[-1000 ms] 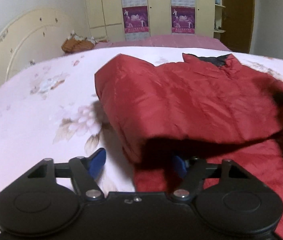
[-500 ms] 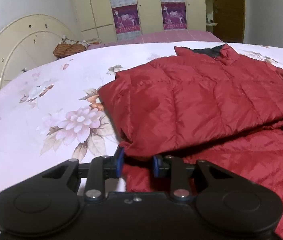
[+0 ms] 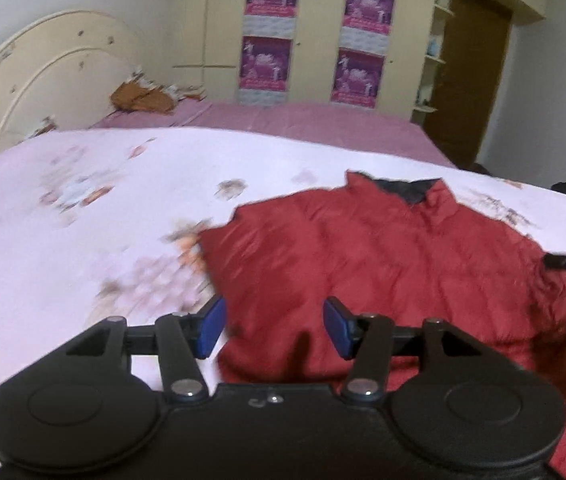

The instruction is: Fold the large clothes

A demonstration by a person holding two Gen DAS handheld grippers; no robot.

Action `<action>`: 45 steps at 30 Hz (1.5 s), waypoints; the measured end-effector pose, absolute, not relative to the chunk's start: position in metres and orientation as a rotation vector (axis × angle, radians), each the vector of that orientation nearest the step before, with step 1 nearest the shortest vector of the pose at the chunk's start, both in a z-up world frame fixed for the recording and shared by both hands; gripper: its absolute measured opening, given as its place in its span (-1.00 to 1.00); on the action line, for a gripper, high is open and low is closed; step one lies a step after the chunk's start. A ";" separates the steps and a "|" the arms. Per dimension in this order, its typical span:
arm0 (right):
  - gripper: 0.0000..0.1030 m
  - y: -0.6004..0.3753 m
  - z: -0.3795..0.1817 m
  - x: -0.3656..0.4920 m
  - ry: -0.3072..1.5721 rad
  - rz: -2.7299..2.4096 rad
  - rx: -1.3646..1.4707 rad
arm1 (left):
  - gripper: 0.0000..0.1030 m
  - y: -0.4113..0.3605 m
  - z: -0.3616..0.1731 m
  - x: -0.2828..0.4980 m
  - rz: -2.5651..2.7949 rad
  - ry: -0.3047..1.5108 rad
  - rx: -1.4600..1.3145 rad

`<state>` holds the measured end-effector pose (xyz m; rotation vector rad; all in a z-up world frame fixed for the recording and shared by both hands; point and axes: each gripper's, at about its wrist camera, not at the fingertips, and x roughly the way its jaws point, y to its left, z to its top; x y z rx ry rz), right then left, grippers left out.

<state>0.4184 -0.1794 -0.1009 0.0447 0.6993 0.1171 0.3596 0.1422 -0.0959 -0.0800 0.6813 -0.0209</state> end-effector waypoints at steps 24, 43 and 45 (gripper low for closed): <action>0.00 -0.174 -0.139 0.472 0.748 0.049 -0.023 | 0.06 0.113 -0.154 0.446 0.007 0.797 -0.049; 0.00 -0.184 -0.157 0.427 0.825 0.079 -0.042 | 0.09 0.108 -0.153 0.447 0.012 0.802 -0.016; 0.00 -0.186 -0.159 0.431 0.843 0.074 -0.019 | 0.09 0.108 -0.153 0.447 0.012 0.807 -0.015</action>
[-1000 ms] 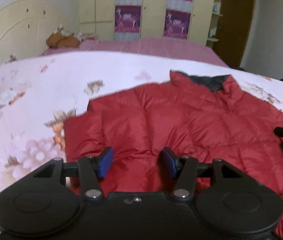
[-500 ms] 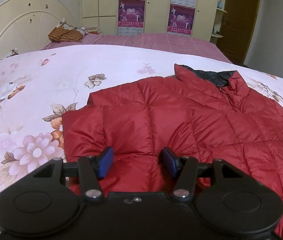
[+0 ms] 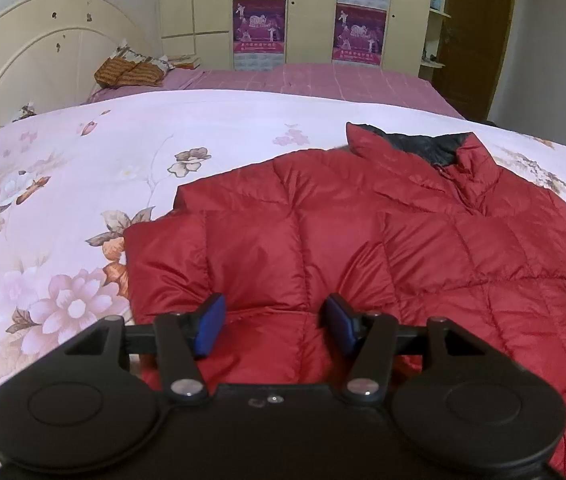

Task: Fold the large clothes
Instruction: 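Move both tools to the jacket hem and grasp it, then fold the hem up toward the collar with both tools and release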

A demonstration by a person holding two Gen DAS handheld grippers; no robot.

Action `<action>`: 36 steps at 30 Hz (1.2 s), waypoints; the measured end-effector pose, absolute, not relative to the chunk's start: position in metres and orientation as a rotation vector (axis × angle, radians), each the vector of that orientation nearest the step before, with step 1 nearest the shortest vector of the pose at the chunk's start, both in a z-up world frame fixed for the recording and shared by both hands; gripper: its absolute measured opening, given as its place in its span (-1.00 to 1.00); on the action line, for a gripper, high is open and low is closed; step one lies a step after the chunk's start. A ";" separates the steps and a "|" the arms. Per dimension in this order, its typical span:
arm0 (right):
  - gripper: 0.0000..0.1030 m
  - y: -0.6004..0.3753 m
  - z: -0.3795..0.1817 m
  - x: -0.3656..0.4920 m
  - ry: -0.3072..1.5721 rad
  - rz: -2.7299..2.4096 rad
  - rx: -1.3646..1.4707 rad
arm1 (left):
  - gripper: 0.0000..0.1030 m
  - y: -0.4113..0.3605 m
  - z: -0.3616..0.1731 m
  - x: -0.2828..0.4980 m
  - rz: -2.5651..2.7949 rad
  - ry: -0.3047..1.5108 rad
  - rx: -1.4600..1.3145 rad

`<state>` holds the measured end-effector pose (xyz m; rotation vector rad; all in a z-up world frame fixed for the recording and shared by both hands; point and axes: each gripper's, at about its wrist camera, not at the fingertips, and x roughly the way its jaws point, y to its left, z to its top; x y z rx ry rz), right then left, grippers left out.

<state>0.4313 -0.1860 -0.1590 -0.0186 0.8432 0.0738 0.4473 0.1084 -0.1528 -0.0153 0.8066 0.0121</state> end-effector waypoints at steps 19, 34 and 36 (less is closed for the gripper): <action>0.01 -0.188 -0.134 0.428 0.856 0.091 -0.021 | 0.34 0.102 -0.119 0.414 0.039 0.781 -0.013; 0.01 -0.193 -0.127 0.376 0.825 0.173 -0.034 | 0.35 0.065 -0.121 0.366 -0.023 0.814 -0.015; 0.01 -0.198 -0.124 0.366 0.819 0.186 -0.021 | 0.36 0.063 -0.117 0.358 -0.019 0.810 -0.023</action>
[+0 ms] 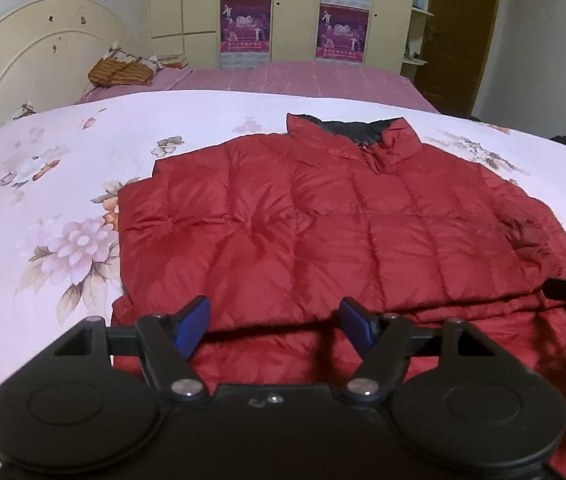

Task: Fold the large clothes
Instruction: 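Fold the hem up toward the collar with both tools and release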

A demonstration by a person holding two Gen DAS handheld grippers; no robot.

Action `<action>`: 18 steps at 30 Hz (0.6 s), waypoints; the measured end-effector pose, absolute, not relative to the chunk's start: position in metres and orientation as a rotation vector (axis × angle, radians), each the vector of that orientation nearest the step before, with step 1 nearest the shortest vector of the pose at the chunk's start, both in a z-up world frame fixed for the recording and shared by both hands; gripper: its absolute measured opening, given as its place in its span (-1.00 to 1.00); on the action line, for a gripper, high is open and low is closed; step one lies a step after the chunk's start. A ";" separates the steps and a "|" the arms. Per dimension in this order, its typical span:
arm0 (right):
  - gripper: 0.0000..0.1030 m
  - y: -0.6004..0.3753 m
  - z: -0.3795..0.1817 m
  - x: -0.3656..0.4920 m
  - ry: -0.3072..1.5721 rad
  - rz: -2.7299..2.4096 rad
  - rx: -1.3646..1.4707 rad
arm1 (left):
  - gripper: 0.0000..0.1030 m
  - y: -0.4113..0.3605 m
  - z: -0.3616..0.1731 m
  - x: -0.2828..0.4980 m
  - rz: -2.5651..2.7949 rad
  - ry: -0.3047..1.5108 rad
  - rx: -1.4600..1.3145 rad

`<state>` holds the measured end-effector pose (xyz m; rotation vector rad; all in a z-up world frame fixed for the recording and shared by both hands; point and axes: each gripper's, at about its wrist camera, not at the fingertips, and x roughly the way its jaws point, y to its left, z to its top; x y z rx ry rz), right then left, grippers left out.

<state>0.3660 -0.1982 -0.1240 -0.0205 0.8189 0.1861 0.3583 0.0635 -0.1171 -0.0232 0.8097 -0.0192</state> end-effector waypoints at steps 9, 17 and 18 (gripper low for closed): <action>0.01 -0.213 -0.109 0.320 0.810 0.263 0.021 | 0.44 0.058 -0.109 0.315 0.002 0.837 -0.026; 0.01 -0.215 -0.104 0.282 0.819 0.271 0.036 | 0.54 0.060 -0.106 0.280 0.004 0.858 -0.046; 0.01 -0.215 -0.103 0.278 0.817 0.267 0.038 | 0.55 0.060 -0.105 0.276 0.004 0.859 -0.044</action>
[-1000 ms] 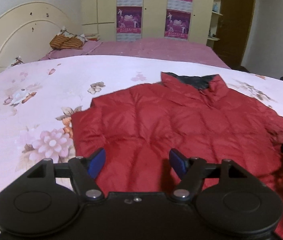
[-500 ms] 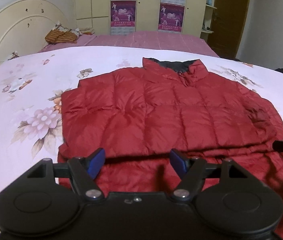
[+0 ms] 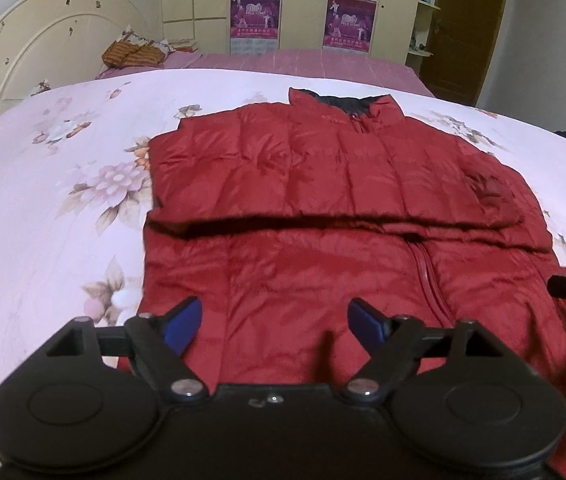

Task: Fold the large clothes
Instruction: 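Fold the hem up toward the collar with both tools and release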

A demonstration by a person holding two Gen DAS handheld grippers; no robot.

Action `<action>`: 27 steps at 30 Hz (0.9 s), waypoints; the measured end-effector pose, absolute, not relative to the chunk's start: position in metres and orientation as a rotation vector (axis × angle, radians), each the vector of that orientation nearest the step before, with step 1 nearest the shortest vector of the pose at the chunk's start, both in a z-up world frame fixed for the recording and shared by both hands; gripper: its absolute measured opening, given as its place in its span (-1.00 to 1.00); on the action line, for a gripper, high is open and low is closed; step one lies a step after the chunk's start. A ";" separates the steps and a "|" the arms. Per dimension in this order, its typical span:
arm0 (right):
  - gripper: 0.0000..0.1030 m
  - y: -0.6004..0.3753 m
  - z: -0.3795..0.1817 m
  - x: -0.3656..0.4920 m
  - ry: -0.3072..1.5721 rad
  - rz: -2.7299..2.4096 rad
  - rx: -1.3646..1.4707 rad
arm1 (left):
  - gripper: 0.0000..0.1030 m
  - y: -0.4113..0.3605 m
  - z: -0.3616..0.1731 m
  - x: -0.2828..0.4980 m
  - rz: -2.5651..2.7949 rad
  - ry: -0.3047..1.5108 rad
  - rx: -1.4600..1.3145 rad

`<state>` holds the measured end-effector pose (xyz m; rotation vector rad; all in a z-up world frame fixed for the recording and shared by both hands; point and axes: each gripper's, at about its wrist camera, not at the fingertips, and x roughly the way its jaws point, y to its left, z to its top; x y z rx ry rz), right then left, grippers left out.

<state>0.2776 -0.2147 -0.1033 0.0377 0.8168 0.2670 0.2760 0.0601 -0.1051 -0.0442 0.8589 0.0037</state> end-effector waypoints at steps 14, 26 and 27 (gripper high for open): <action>0.48 -0.215 -0.092 0.203 0.826 0.132 0.069 | 0.68 0.082 -0.100 0.227 -0.047 0.870 -0.027; 0.74 -0.221 -0.090 0.143 0.807 0.049 0.058 | 0.72 0.099 -0.101 0.185 -0.053 0.881 -0.023; 0.74 -0.222 -0.091 0.139 0.811 0.044 0.057 | 0.72 0.100 -0.101 0.182 -0.055 0.883 -0.024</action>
